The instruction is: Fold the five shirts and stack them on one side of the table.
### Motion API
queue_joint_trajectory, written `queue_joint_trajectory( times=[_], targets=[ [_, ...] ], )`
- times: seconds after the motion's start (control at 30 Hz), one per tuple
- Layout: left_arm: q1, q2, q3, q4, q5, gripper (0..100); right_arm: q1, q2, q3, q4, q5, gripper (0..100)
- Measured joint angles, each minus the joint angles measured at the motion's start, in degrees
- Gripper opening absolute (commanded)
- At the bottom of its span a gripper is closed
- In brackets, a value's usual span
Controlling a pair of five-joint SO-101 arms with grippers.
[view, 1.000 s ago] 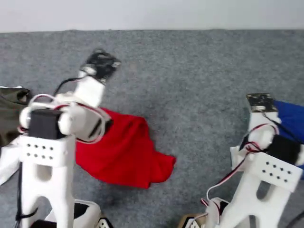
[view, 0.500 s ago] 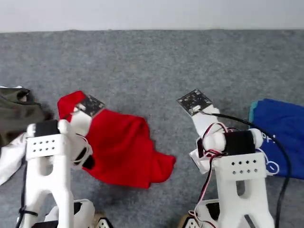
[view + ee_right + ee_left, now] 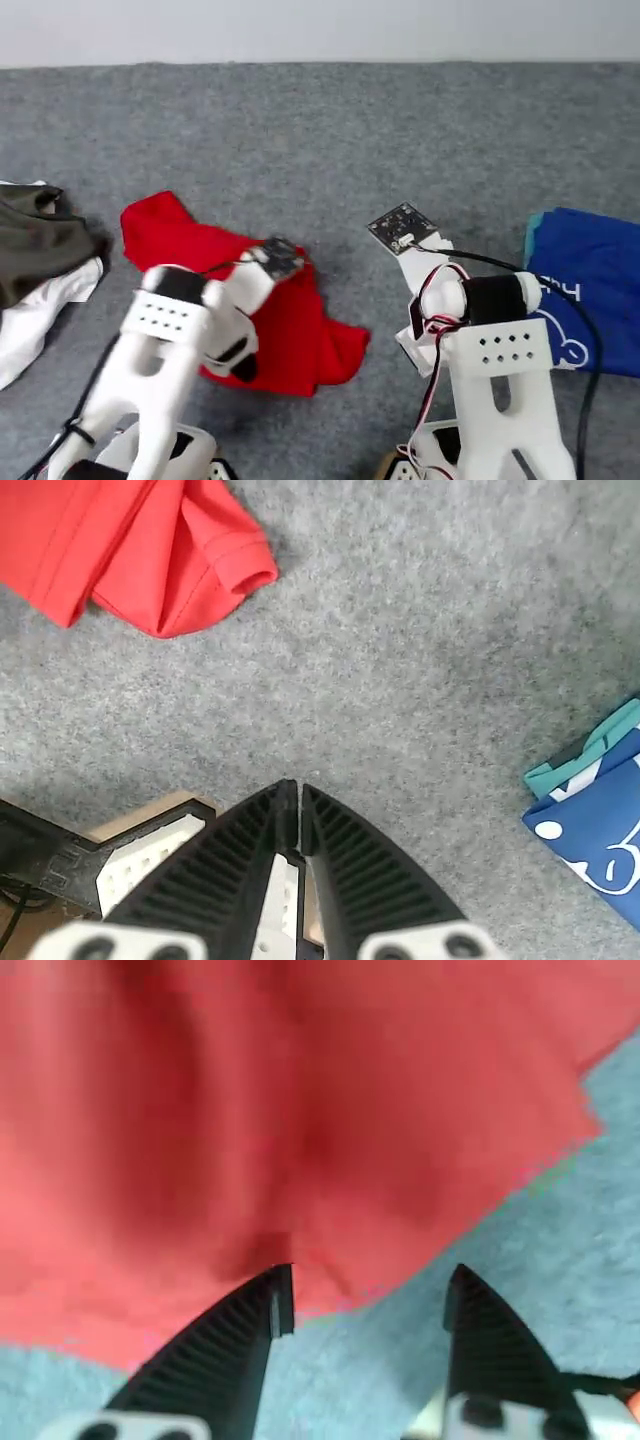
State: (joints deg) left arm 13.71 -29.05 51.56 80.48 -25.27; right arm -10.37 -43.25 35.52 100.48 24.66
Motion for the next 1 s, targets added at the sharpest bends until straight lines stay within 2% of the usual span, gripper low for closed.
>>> queue_joint_trajectory(
  times=[0.23,0.4,0.73,1.0],
  targets=[
    [15.3,0.0,0.1,-2.6,7.0,25,-0.2,0.0,0.0,0.0,0.0,0.9],
    [21.0,2.3,2.1,-7.8,10.5,26,0.0,0.0,0.0,0.0,0.0,0.9],
    [22.0,18.5,-0.5,-12.0,13.4,25,-0.2,0.0,0.0,0.0,0.0,0.9],
    [22.5,18.9,-0.6,-14.9,14.2,13,-0.2,0.0,0.0,0.0,0.0,0.9]
  ],
)
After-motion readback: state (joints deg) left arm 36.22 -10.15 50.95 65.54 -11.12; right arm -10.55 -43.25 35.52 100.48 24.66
